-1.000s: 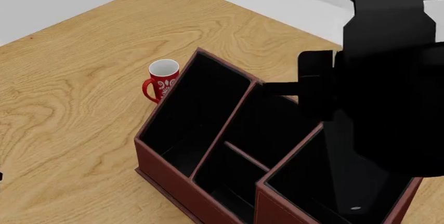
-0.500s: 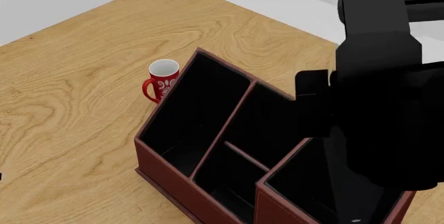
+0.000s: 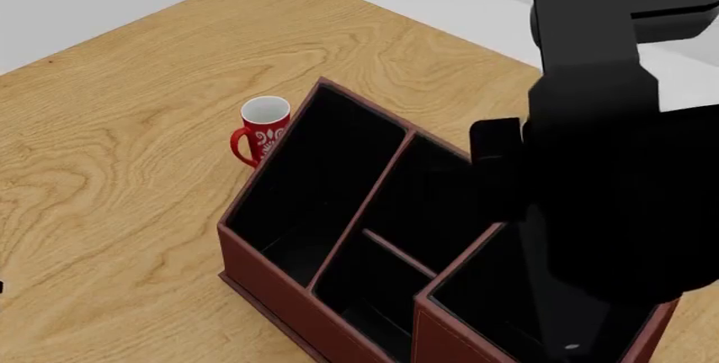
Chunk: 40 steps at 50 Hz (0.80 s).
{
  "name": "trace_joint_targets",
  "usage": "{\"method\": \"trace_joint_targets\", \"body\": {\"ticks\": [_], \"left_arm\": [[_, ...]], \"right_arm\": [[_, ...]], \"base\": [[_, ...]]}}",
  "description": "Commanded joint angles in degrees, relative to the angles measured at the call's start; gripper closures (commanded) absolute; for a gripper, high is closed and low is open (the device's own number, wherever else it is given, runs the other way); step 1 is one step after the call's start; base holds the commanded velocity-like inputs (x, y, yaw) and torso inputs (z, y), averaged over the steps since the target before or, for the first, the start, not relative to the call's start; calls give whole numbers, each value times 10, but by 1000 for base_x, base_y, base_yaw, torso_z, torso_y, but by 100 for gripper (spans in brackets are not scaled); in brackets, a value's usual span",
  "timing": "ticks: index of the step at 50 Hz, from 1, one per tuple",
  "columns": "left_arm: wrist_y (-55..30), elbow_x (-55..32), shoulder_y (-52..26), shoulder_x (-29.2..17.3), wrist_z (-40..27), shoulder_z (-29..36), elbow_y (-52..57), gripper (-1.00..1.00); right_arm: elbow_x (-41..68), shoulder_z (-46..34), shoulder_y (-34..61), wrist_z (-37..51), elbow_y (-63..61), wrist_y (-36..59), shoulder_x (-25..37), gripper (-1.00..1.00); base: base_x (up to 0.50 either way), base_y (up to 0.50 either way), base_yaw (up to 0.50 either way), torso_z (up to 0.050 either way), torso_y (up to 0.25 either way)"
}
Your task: Pick up the book and place it in the right compartment of the caddy.
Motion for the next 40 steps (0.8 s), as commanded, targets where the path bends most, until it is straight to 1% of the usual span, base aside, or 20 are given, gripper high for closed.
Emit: {"method": "trace_joint_targets", "body": {"ticks": [1,13,30,40], "left_arm": [[3,1,0,-1,-1,2,-2,-100],[4,6,1,-3,-2,8,-1,-100],[7,10,-1,-4,-2,15,-7,-100],[7,7,-2,-6,-4,11,-8,-100]], "right_arm": [[-37,6,-13,-24,2,0,5,100],[-70,6,-19,-41,-3,-2,17,100],[-120,1,-62,-92,3,-28,11,100],[-140,-4,-69,-108,6,-29,13,100]], "base": [[0,0,0,0,0],[0,0,0,1,1],[0,0,0,0,1],[0,0,0,0,2]]}}
